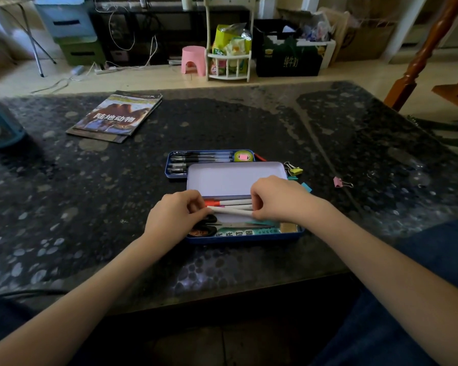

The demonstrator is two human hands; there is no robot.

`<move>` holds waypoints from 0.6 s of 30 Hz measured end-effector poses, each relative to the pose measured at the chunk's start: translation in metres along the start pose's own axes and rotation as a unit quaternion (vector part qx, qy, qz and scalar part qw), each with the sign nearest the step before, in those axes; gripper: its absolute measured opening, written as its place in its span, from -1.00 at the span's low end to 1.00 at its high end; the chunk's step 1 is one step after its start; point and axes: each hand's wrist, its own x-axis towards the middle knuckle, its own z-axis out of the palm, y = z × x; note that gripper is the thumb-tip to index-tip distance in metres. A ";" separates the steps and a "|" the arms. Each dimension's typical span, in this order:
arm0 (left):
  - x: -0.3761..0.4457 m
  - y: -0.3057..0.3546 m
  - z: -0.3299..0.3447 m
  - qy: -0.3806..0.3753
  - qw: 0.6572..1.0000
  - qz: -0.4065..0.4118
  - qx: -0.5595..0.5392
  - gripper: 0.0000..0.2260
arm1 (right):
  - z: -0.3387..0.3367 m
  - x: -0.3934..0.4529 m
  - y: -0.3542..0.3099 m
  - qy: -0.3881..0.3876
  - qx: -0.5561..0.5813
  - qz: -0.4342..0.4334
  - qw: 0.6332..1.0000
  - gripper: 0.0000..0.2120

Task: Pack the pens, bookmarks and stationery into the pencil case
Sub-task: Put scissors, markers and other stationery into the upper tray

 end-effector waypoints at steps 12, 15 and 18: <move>0.001 -0.001 -0.004 0.009 0.992 0.052 0.112 -0.86 | 0.002 -0.001 -0.002 -0.013 0.026 -0.016 0.999 -0.84; 0.002 -0.001 -0.002 0.024 0.994 0.050 0.092 -0.87 | 0.000 -0.001 0.000 -0.036 0.067 -0.011 0.997 -0.86; 0.005 0.000 -0.003 0.023 0.994 0.051 0.093 -0.87 | 0.001 -0.001 0.003 -0.034 0.079 -0.016 0.996 -0.83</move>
